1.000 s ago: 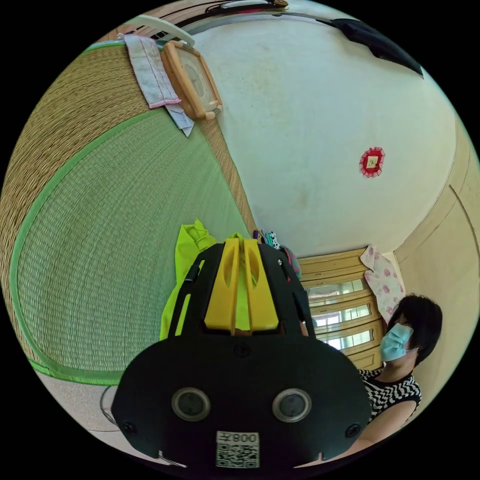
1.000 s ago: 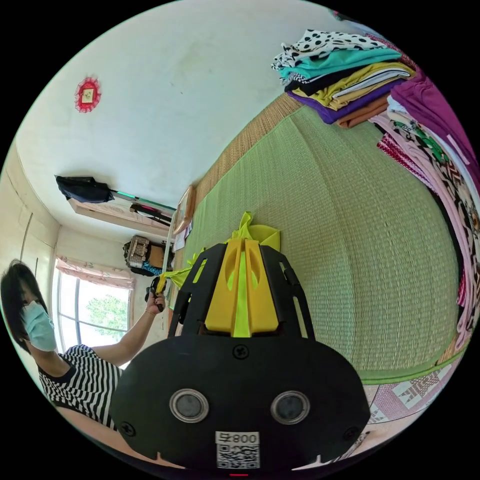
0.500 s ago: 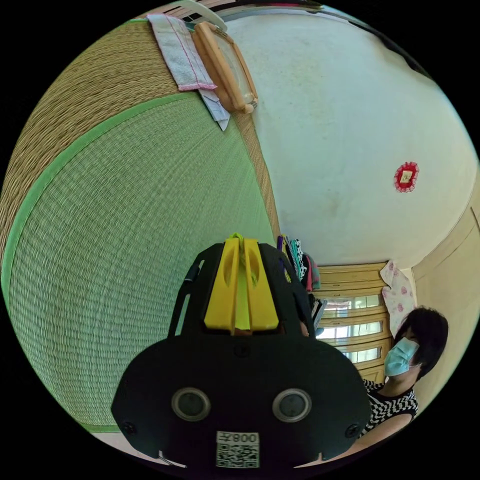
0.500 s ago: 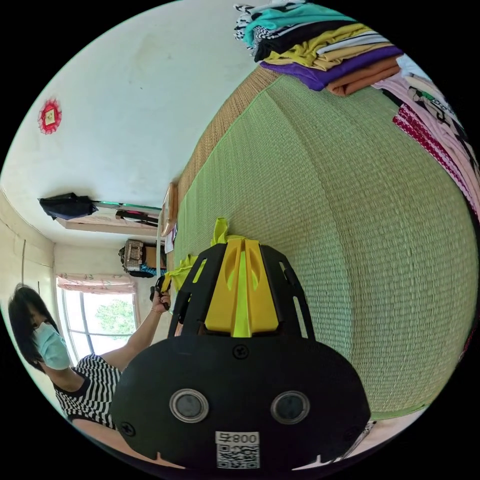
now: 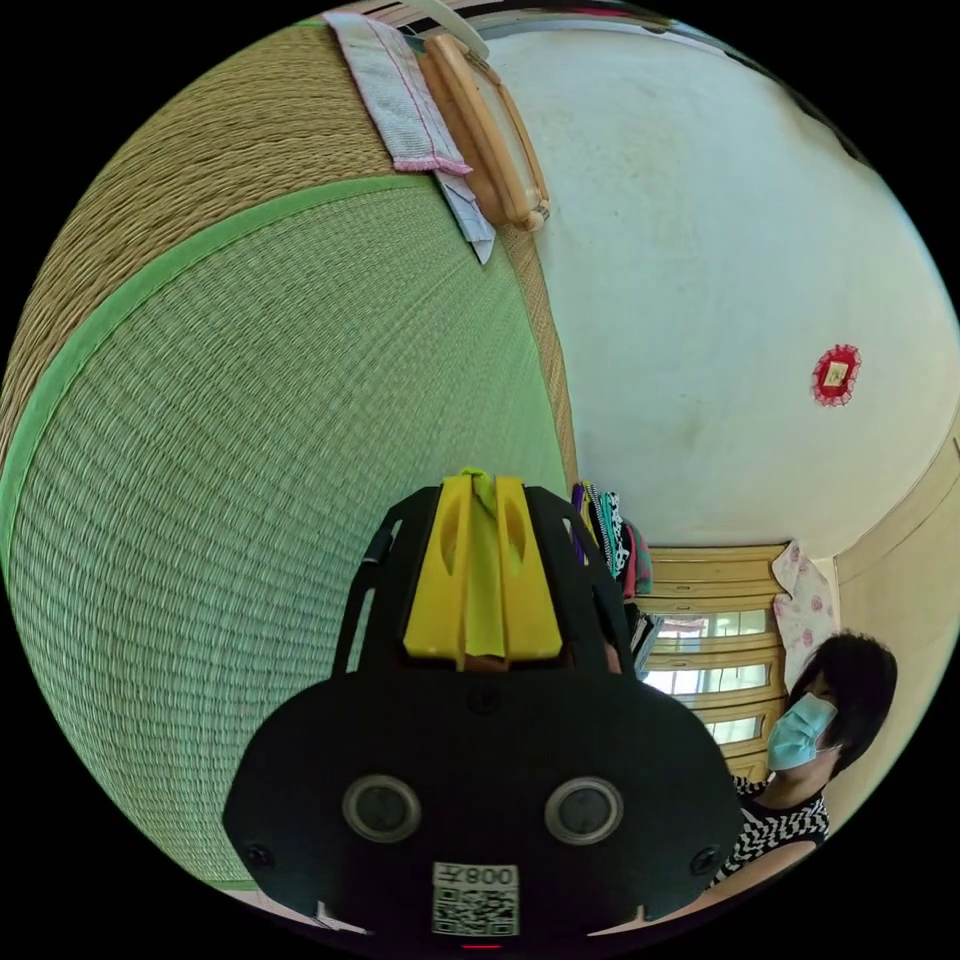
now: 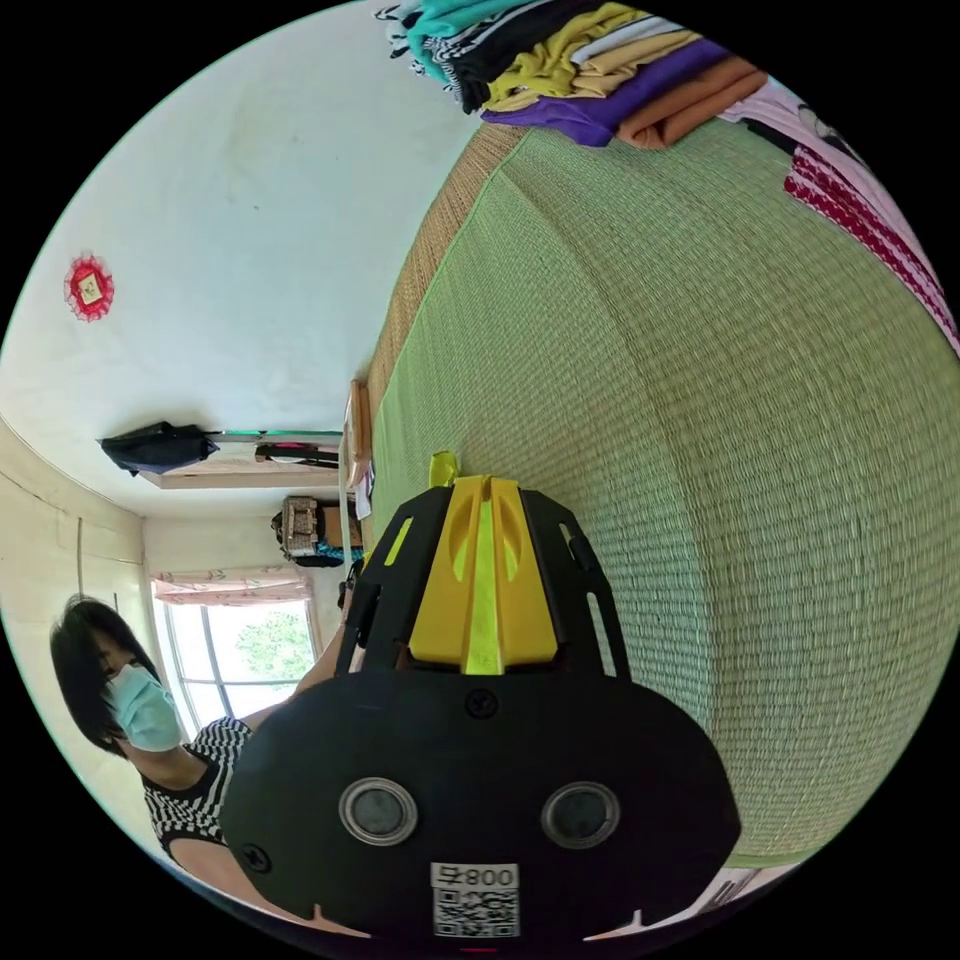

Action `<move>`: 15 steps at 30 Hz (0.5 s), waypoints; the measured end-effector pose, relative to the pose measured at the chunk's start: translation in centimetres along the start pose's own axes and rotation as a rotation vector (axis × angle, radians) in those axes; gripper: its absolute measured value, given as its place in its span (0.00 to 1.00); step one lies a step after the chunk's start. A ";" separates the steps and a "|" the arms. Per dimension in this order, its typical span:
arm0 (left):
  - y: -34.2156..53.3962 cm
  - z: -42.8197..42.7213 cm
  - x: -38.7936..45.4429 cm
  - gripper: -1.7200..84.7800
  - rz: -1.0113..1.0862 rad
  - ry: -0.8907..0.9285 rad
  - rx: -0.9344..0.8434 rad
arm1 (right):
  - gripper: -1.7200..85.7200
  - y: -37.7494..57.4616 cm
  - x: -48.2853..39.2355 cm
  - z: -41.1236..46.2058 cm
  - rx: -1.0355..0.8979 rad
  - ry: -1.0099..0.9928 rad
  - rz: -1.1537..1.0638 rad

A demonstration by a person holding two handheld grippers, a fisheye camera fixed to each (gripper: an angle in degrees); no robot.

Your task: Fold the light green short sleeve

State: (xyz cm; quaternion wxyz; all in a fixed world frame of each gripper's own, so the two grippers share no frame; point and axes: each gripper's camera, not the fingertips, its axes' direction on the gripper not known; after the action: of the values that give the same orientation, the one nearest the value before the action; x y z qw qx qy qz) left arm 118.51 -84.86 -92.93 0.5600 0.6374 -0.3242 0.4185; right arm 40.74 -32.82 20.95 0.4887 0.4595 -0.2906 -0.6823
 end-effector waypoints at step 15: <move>4.2 -0.5 5.2 0.10 0.150 -0.062 -0.050 | 0.04 6.5 -8.2 4.6 0.036 0.117 -0.194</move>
State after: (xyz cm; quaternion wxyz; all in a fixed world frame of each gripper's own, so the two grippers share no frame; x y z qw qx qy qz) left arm 116.99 -84.74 -86.35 0.5325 0.6098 -0.3986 0.4309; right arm 39.98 -27.69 31.09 0.4283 0.5332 -0.2281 -0.6930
